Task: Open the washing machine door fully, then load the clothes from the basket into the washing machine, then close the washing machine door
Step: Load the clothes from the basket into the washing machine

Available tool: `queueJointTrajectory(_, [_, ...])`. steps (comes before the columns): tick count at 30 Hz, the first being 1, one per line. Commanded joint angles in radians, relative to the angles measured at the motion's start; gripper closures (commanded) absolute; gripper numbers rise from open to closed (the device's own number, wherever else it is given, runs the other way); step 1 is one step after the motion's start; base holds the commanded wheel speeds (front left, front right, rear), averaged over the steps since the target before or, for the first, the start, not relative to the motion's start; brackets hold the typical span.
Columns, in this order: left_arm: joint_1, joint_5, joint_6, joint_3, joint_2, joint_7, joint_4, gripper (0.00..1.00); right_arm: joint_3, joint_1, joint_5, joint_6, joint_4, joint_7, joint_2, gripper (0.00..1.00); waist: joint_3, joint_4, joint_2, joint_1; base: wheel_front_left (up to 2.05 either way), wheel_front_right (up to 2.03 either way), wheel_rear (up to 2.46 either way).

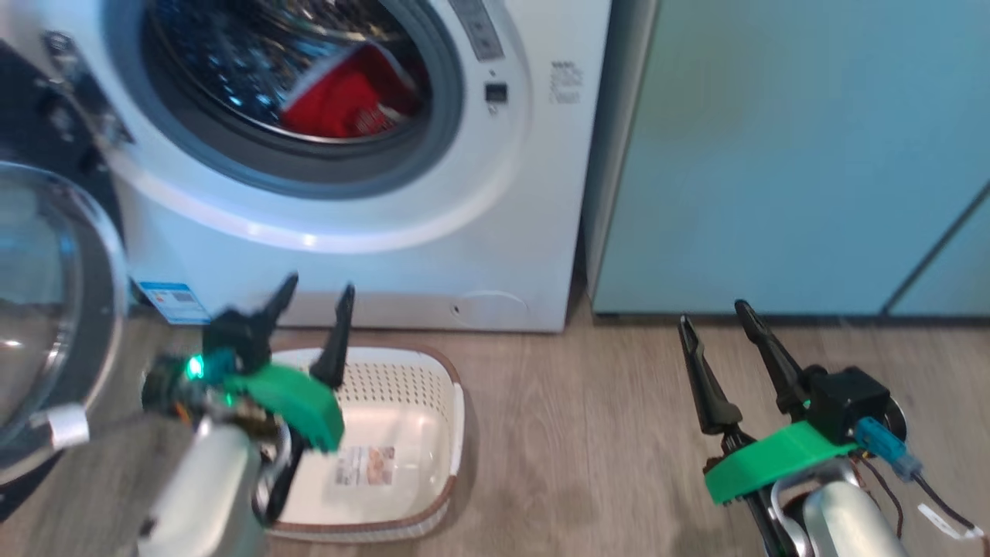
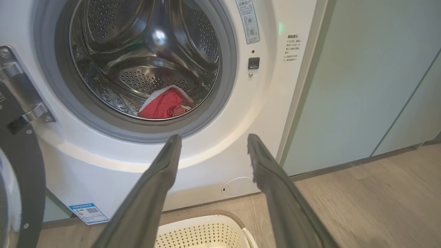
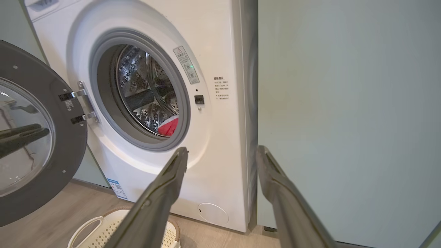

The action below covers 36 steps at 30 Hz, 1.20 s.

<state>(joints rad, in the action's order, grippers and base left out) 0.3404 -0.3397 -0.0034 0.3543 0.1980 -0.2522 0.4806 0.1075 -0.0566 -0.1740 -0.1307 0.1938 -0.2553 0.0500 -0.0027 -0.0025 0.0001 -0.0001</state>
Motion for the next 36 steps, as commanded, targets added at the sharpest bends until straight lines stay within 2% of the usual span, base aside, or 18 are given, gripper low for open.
queueJointTrajectory(1, [0.029, 0.009, 0.01, -0.045, 0.013, -0.009, -0.045, 0.0, 0.02, -0.026, 0.001, 0.0, -0.035, -0.006, 0.0, 0.0, -0.036, 0.029, -0.0001, 0.0001, 0.0, 0.0, 0.0])
queueJointTrajectory(7, [-0.113, 0.054, 0.044, -0.069, -0.019, -0.009, -0.162, 0.0, 0.004, 0.006, 0.002, 0.0, -0.046, -0.006, 0.0, 0.0, -0.073, 0.053, -0.0001, 0.0001, 0.0, 0.0, 0.0])
queueJointTrajectory(14, [-0.213, 0.115, 0.047, -0.074, -0.054, -0.009, -0.237, 0.0, -0.006, 0.026, -0.002, 0.0, -0.06, -0.006, 0.0, 0.0, -0.09, 0.068, -0.0001, 0.0001, 0.0, 0.0, 0.0])
queueJointTrajectory(22, [-0.262, 0.18, 0.053, -0.102, -0.09, -0.009, -0.292, 0.0, -0.017, 0.046, -0.017, 0.0, -0.07, -0.006, 0.0, 0.0, -0.084, 0.07, -0.0001, 0.0001, 0.0, 0.0, 0.0])
queueJointTrajectory(36, [-0.286, 0.23, 0.079, -0.183, -0.13, -0.01, -0.356, 0.0, -0.026, 0.059, -0.017, 0.0, -0.069, -0.006, 0.0, 0.0, -0.083, 0.058, -0.0001, 0.0001, 0.0, 0.0, 0.0])
